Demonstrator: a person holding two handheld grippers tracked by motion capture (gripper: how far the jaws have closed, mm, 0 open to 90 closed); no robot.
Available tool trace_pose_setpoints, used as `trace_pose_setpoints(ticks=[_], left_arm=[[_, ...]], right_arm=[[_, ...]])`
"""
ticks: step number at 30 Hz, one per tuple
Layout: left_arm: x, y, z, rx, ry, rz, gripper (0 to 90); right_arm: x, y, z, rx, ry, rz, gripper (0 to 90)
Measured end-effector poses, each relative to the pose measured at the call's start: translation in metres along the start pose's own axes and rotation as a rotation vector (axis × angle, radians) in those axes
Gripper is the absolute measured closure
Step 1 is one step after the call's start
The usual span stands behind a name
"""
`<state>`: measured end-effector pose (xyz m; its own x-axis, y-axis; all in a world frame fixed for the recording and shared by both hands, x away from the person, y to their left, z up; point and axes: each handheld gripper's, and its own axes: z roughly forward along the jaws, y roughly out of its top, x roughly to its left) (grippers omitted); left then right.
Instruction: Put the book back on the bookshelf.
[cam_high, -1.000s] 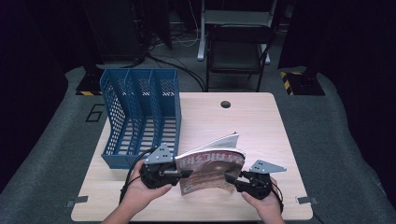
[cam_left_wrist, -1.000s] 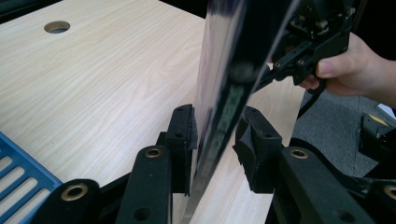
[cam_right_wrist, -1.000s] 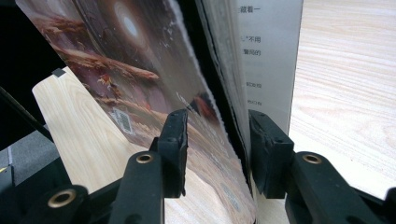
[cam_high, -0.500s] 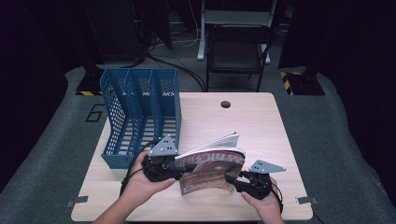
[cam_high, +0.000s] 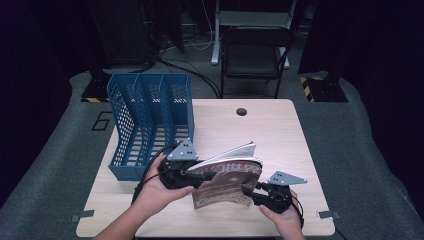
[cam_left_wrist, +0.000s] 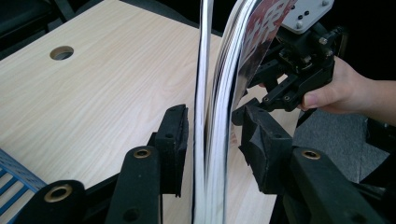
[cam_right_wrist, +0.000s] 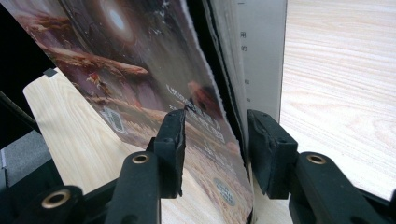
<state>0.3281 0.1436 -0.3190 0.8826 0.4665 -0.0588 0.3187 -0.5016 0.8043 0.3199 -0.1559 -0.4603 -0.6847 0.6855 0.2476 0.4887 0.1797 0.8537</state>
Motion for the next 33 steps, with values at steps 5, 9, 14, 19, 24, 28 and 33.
trace_pose_setpoints(ticks=[5,9,14,19,24,28,33], left_arm=[[-0.002,0.007,0.001,0.019,0.008,0.020,63.9],[-0.002,0.013,0.000,0.029,0.018,0.029,64.9],[-0.003,0.015,0.002,0.041,0.019,0.028,68.3],[-0.003,0.018,0.003,0.051,0.014,0.031,71.6],[-0.004,0.020,0.006,0.059,0.013,0.039,71.7],[-0.004,0.022,0.008,0.068,0.015,0.043,73.0],[-0.005,0.023,0.010,0.069,0.014,0.044,74.9]], right_arm=[[0.000,0.000,-0.001,-0.003,-0.002,0.000,58.8],[-0.001,0.000,-0.001,-0.001,0.004,0.000,59.3],[0.000,0.000,-0.001,-0.007,0.003,0.014,59.3],[0.000,0.001,-0.001,-0.007,-0.003,0.002,59.3],[0.000,0.001,-0.001,-0.008,-0.001,0.002,60.2],[-0.001,0.001,-0.001,-0.008,-0.002,0.005,60.6],[-0.001,0.001,-0.001,-0.013,-0.002,0.007,60.7]])
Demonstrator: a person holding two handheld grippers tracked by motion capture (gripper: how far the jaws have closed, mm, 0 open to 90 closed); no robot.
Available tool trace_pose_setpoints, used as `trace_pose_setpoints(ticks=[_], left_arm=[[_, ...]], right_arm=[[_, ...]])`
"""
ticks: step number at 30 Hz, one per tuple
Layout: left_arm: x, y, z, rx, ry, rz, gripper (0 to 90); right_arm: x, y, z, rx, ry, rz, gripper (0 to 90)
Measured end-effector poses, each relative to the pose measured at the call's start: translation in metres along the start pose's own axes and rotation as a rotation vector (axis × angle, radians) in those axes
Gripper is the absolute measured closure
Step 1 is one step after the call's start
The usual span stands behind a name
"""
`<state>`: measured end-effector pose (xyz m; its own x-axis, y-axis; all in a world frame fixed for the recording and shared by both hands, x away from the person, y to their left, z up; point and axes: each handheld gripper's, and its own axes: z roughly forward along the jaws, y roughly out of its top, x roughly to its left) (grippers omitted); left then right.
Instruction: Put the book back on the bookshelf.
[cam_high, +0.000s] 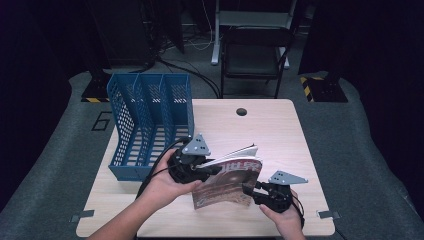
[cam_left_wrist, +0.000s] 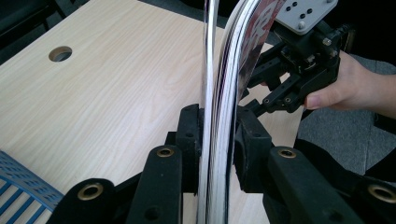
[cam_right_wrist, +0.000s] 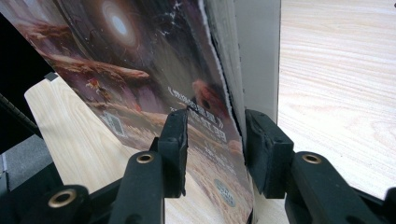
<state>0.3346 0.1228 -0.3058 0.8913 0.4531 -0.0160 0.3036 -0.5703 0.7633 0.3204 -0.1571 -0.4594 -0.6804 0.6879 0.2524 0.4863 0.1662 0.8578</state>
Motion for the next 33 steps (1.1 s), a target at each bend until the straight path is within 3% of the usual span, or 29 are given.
trace_pose_setpoints(ticks=[20,33], left_arm=[[-0.001,0.005,0.000,0.048,0.000,0.036,83.0],[-0.001,0.013,0.000,0.131,-0.009,0.069,83.1]], right_arm=[[-0.002,-0.001,0.001,0.007,-0.003,0.006,59.2],[-0.006,-0.002,0.000,0.024,-0.003,0.015,64.9]])
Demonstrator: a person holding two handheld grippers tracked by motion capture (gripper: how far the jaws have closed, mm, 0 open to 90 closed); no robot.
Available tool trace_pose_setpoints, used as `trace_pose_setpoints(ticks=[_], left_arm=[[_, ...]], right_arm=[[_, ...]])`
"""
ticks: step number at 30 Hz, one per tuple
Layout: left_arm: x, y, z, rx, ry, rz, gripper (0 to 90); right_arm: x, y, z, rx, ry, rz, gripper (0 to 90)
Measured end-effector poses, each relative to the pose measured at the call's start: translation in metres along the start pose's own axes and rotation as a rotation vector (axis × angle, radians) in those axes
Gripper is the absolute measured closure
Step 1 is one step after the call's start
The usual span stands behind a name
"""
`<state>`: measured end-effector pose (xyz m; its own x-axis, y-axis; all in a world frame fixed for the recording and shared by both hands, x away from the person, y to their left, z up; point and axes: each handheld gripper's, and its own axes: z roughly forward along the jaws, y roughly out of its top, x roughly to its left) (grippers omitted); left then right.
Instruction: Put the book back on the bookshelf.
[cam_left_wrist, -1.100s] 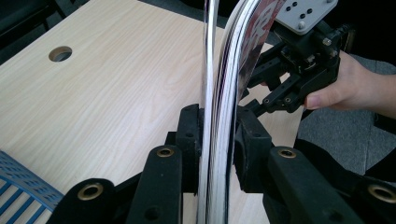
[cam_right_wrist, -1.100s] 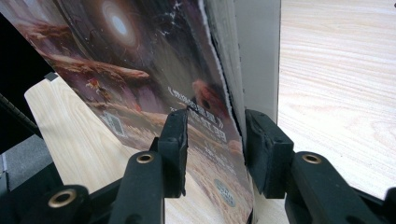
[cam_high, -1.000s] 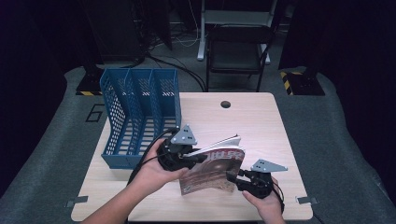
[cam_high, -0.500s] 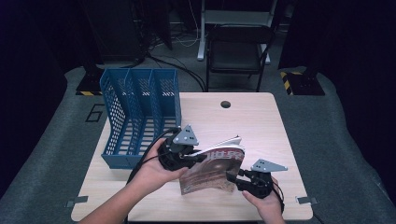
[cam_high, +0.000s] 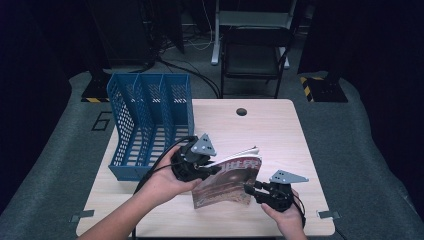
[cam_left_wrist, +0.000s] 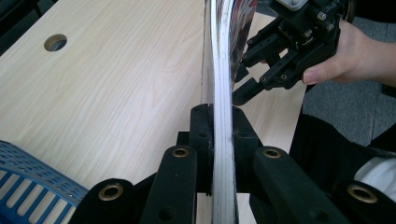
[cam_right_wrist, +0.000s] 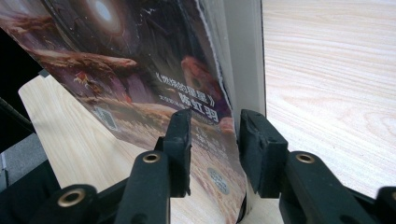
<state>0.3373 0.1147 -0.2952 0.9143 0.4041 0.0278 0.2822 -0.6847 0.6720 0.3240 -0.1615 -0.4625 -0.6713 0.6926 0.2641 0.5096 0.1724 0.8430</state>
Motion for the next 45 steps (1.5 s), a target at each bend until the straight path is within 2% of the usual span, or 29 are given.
trace_pose_setpoints(ticks=[3,4,5,9,10,16,20,26,28,34,45], left_arm=[[0.000,0.000,0.001,0.002,0.010,-0.006,82.6],[0.000,-0.001,0.001,0.024,0.004,0.000,82.4],[0.000,-0.001,0.001,0.025,0.013,-0.003,82.3],[0.000,0.001,0.001,0.053,0.002,0.009,82.3],[0.000,0.001,0.001,0.052,0.012,0.012,82.3],[-0.001,0.003,0.001,0.074,0.006,0.019,83.0],[-0.001,0.003,0.001,0.069,0.015,0.018,83.4],[-0.001,0.002,0.002,0.062,0.024,0.017,83.5],[0.001,0.002,0.001,0.063,0.011,0.013,83.6],[0.005,0.002,0.002,0.055,0.018,-0.010,83.6],[0.009,0.007,-0.002,0.053,0.016,-0.017,83.7]], right_arm=[[0.000,0.000,0.000,0.001,-0.002,0.001,66.0],[0.000,0.000,0.000,0.000,-0.002,-0.003,66.8],[0.000,0.000,-0.001,0.003,-0.005,-0.006,67.1],[-0.001,0.000,0.000,0.000,-0.005,-0.008,67.5],[0.000,0.000,0.000,-0.002,-0.007,-0.003,67.6],[0.000,0.000,0.000,0.000,-0.006,-0.004,67.5],[-0.001,0.000,0.000,-0.001,-0.006,-0.010,67.0],[-0.001,-0.001,0.000,-0.002,-0.001,0.006,64.9],[-0.002,-0.001,0.000,-0.005,0.000,0.009,64.5],[-0.002,-0.001,0.001,-0.004,-0.005,0.006,63.9],[-0.004,-0.002,0.000,-0.005,0.001,0.023,60.2]])
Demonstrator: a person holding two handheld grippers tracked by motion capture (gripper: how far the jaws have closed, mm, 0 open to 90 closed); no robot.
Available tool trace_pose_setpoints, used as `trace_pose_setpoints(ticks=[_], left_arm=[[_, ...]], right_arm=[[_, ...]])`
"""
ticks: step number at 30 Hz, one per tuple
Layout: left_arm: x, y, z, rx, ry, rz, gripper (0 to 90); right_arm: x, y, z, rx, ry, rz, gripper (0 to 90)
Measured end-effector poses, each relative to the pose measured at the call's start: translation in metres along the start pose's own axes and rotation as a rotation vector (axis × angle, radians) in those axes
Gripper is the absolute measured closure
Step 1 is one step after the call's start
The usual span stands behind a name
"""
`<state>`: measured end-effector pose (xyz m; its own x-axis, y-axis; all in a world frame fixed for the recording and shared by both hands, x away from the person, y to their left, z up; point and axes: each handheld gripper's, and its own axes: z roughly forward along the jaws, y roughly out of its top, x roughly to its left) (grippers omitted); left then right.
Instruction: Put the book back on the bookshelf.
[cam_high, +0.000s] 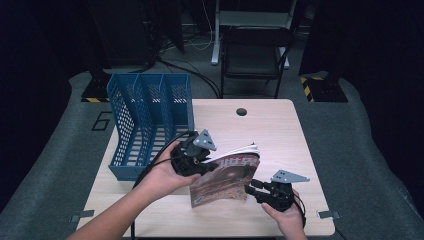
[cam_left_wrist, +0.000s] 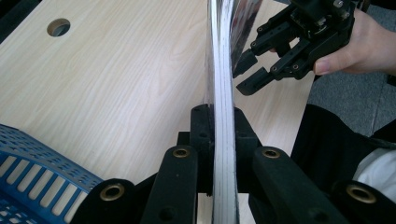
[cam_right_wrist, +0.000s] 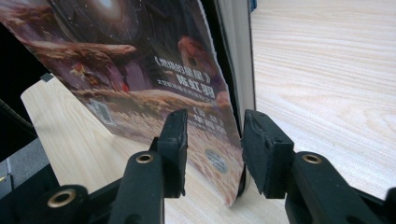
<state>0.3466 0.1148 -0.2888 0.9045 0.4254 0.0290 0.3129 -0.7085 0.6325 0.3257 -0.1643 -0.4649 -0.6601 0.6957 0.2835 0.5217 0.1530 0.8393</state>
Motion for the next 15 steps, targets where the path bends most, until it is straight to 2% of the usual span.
trace_pose_setpoints(ticks=[8,11,15], left_arm=[[0.001,0.002,-0.008,0.003,0.021,0.003,83.7],[0.004,0.002,-0.013,0.005,0.037,-0.004,83.8],[0.006,0.002,-0.017,0.009,0.048,-0.007,83.7]], right_arm=[[-0.001,-0.001,0.000,-0.009,-0.012,0.001,56.2],[-0.002,-0.001,0.000,-0.012,-0.012,0.020,55.5],[-0.003,-0.001,0.000,-0.012,-0.014,0.013,55.0]])
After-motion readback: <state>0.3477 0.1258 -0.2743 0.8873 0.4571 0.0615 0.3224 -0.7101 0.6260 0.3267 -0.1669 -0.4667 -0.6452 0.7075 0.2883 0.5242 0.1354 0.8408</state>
